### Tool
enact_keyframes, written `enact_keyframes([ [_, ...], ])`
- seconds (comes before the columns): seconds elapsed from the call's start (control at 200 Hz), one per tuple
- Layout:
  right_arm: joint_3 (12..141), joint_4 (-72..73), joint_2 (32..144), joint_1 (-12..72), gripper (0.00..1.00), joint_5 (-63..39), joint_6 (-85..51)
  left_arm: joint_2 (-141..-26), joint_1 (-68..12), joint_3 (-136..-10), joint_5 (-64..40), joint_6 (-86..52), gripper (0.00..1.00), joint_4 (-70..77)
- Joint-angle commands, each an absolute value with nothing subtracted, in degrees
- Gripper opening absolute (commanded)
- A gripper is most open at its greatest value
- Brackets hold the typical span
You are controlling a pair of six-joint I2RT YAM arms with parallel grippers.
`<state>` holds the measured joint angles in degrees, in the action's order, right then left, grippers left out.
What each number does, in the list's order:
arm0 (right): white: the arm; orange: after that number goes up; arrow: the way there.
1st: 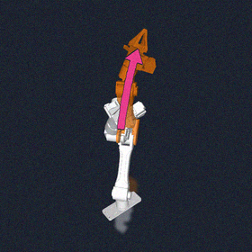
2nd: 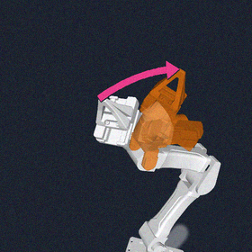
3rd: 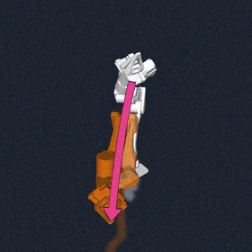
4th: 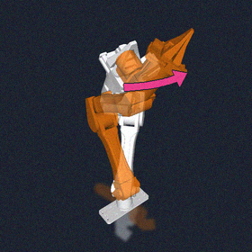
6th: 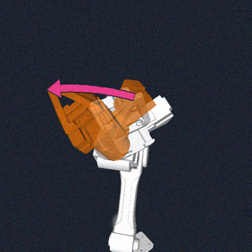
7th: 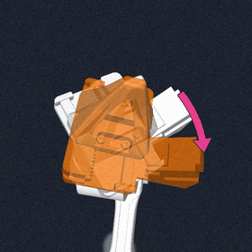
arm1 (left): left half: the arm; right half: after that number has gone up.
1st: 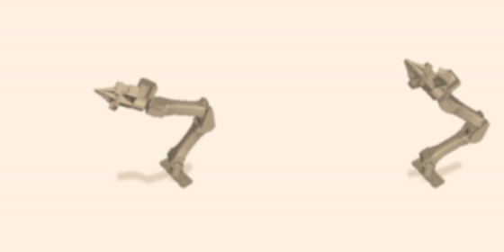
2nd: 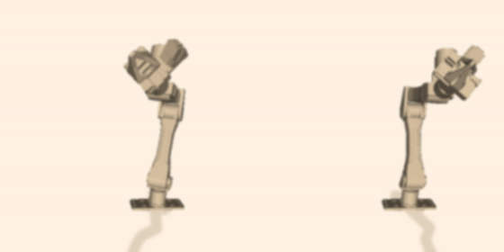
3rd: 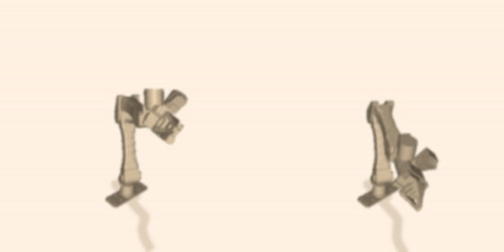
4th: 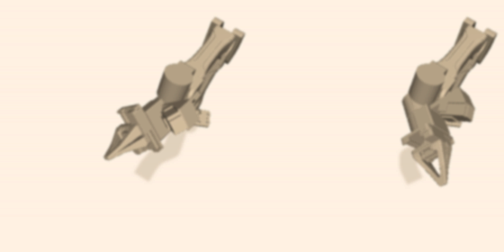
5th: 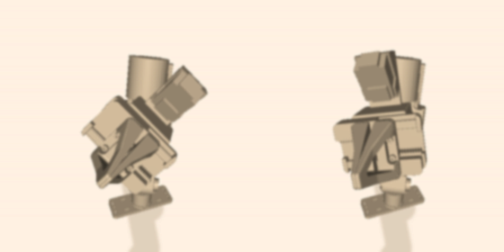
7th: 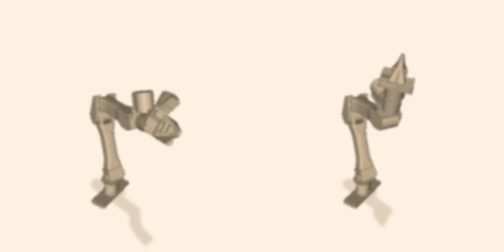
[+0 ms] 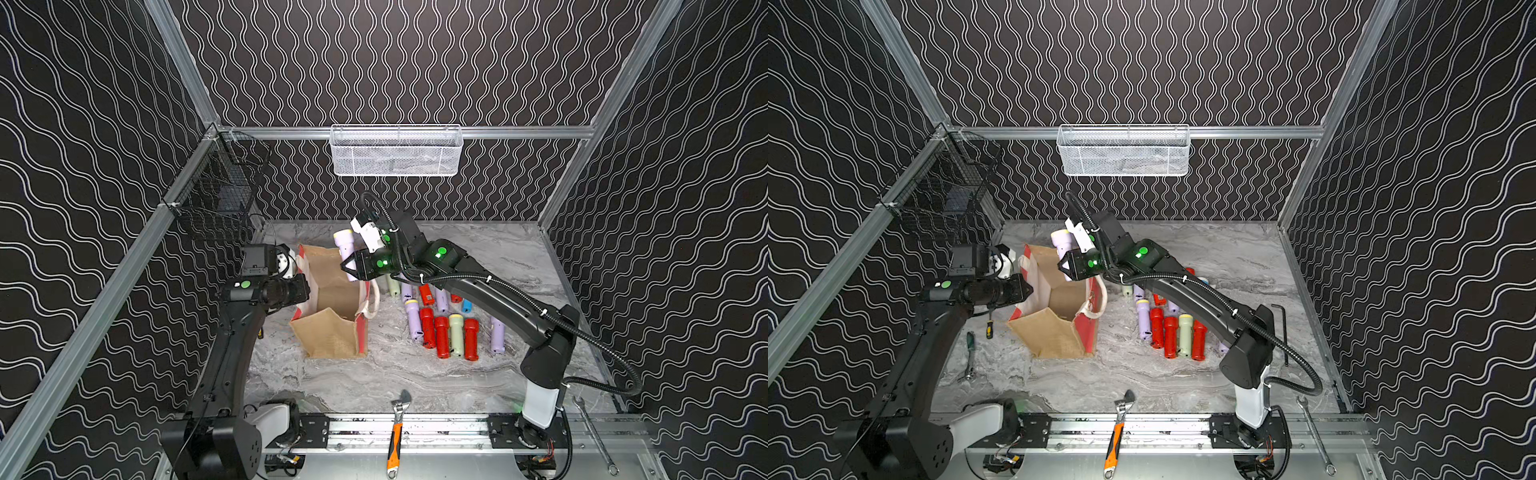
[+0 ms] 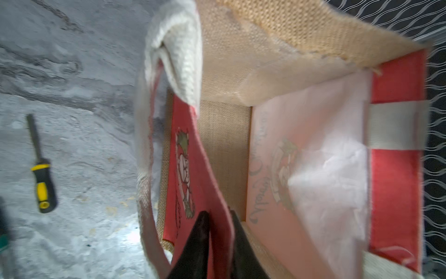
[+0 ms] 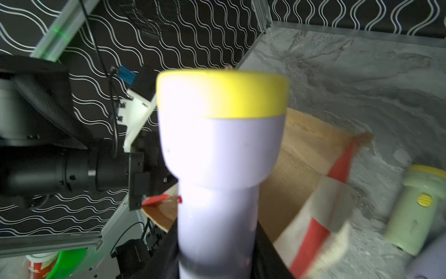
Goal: Put the flashlights into the tote bags
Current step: Adjust the canvas bag at the center of the board.
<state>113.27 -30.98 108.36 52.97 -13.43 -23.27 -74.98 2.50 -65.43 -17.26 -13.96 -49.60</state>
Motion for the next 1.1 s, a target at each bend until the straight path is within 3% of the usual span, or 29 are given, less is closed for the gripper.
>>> enact_keyframes([
  [0.0, 114.6, -27.1, 110.9, 53.1, 0.14, -17.2, -26.7, -73.6, 1.9, -65.3, -22.9, -17.8, 0.16, -46.7],
  [0.43, 114.9, -31.1, 117.6, 53.1, 0.13, -18.5, -27.4, -69.3, 1.5, -60.2, -25.7, -20.8, 0.16, -46.6],
  [0.666, 115.1, -36.6, 120.6, 53.2, 0.13, -16.2, -26.6, -68.8, 1.5, -61.0, -21.4, -19.1, 0.27, -48.1],
  [0.806, 114.6, -39.4, 122.2, 53.3, 0.13, -17.1, -27.1, -69.9, 1.4, -61.6, -20.1, -17.9, 0.29, -48.5],
  [1.096, 117.1, -45.0, 130.0, 53.7, 0.13, -18.6, -27.8, -71.3, 1.0, -59.2, -19.2, -16.6, 0.18, -46.5],
])
